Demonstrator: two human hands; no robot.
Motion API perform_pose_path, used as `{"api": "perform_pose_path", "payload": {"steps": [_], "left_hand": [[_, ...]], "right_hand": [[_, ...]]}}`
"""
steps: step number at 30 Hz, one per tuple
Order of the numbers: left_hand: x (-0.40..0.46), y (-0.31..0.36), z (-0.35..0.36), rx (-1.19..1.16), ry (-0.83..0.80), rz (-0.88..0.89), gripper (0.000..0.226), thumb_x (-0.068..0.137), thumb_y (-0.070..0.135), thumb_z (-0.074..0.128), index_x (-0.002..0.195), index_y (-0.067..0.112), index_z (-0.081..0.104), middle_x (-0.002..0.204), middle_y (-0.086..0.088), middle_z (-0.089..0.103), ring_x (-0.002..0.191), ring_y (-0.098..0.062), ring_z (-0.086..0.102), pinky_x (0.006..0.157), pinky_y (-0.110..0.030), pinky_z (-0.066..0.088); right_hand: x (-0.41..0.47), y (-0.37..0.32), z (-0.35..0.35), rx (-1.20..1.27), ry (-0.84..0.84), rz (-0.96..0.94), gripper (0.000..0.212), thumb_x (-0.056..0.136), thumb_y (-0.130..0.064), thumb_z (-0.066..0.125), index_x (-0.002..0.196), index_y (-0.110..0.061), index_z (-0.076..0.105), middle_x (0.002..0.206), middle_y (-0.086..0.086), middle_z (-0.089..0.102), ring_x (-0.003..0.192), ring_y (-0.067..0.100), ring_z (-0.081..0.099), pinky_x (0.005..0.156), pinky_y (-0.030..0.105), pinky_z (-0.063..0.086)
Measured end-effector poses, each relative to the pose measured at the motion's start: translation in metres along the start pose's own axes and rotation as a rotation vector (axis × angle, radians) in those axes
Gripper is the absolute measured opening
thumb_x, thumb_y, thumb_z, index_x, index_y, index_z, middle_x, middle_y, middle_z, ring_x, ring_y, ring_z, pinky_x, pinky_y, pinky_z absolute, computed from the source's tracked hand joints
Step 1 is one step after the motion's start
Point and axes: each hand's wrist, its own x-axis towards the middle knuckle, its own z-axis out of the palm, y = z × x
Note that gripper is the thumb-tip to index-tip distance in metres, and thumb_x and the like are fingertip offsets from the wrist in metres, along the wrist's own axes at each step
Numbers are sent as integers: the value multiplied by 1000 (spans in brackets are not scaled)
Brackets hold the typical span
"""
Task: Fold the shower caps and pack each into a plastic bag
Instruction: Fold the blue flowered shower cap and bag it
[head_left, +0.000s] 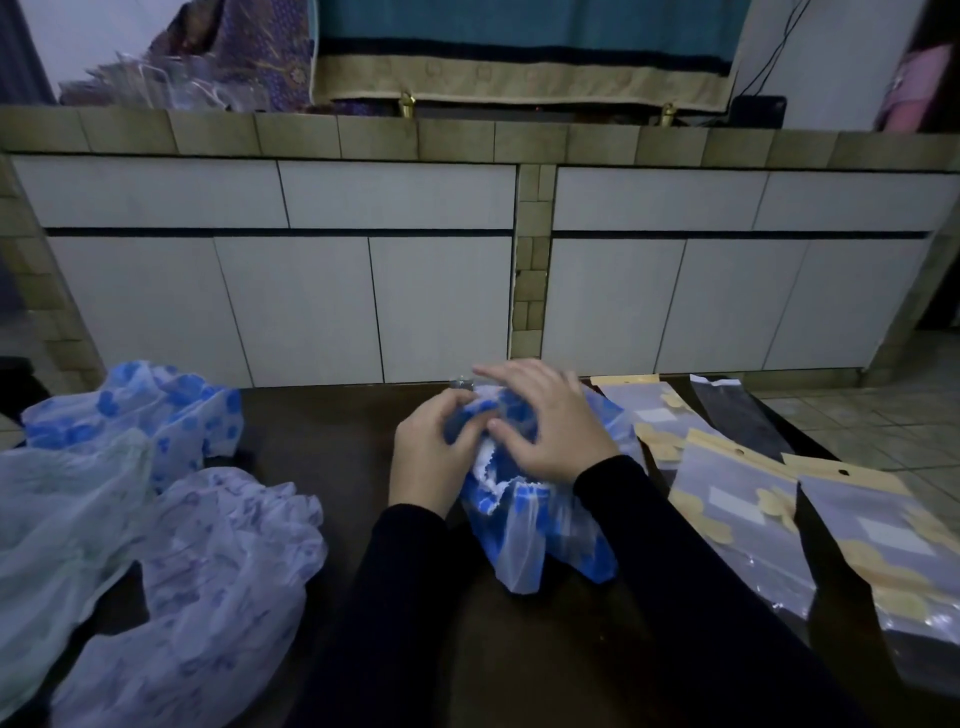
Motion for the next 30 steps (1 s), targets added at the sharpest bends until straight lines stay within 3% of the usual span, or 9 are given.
{"api": "perform_pose_path", "payload": {"steps": [5, 9, 13, 16, 19, 21, 25, 27, 30], "left_hand": [[-4, 3, 1, -330, 83, -273, 21, 86, 38, 66, 100, 23, 62, 96, 5, 66, 90, -5, 63, 74, -15, 49], [-4, 4, 4, -433, -147, -465, 59, 75, 70, 54, 94, 17, 71, 95, -5, 73, 90, -15, 67, 80, -31, 51], [-7, 4, 6, -356, -332, -454, 27, 73, 40, 79, 83, 16, 74, 81, 2, 74, 77, -13, 70, 65, -24, 53], [-5, -3, 3, -295, -171, -465, 6, 78, 17, 78, 76, 18, 72, 74, 3, 72, 70, -9, 67, 58, -16, 48], [0, -11, -6, -1, 22, -446, 18, 88, 20, 65, 71, 17, 62, 68, 6, 62, 64, -8, 54, 51, -14, 38], [0, -11, -9, 136, 17, -463, 17, 92, 20, 57, 75, 23, 59, 75, 7, 61, 69, -10, 54, 54, -19, 36], [-3, 0, -7, 311, -37, -479, 37, 82, 2, 46, 102, 30, 60, 98, 4, 65, 84, -18, 56, 75, -29, 42], [-1, 6, -8, 351, -46, -469, 48, 79, 4, 46, 118, 31, 56, 111, 4, 64, 103, -22, 56, 90, -33, 36], [-2, 12, -8, 325, -93, -445, 45, 83, 18, 49, 125, 32, 51, 115, 4, 62, 108, -22, 53, 89, -34, 24]], "right_hand": [[8, 1, 4, -8, 239, 160, 26, 90, -46, 57, 95, -25, 72, 87, -5, 72, 80, 18, 63, 69, 27, 39], [8, 9, 0, -3, 379, 520, 30, 96, -45, 49, 95, -20, 66, 72, -1, 58, 73, 23, 56, 57, 28, 35], [5, 22, -4, 38, 416, 684, 30, 98, -43, 44, 109, -21, 62, 95, 4, 66, 88, 24, 57, 65, 27, 35], [2, 31, -7, -44, 383, 755, 31, 100, -41, 41, 112, -19, 60, 102, 8, 66, 92, 28, 58, 66, 28, 34], [-3, 41, -10, -93, 316, 844, 23, 101, -31, 41, 111, -17, 56, 105, 9, 65, 90, 28, 56, 68, 29, 34], [-5, 46, -10, -101, 220, 862, 21, 95, -16, 48, 114, -21, 55, 112, 6, 64, 98, 27, 57, 75, 31, 39], [-3, 38, -8, -134, 80, 670, 53, 83, -3, 52, 131, -26, 51, 128, 2, 59, 116, 25, 52, 101, 42, 40], [1, 32, -9, -162, 38, 637, 49, 84, -5, 48, 127, -26, 54, 124, 2, 61, 112, 24, 53, 100, 39, 37], [2, 30, -10, -112, 50, 576, 32, 88, -18, 48, 116, -25, 60, 117, 1, 65, 104, 23, 56, 92, 34, 41]]}}
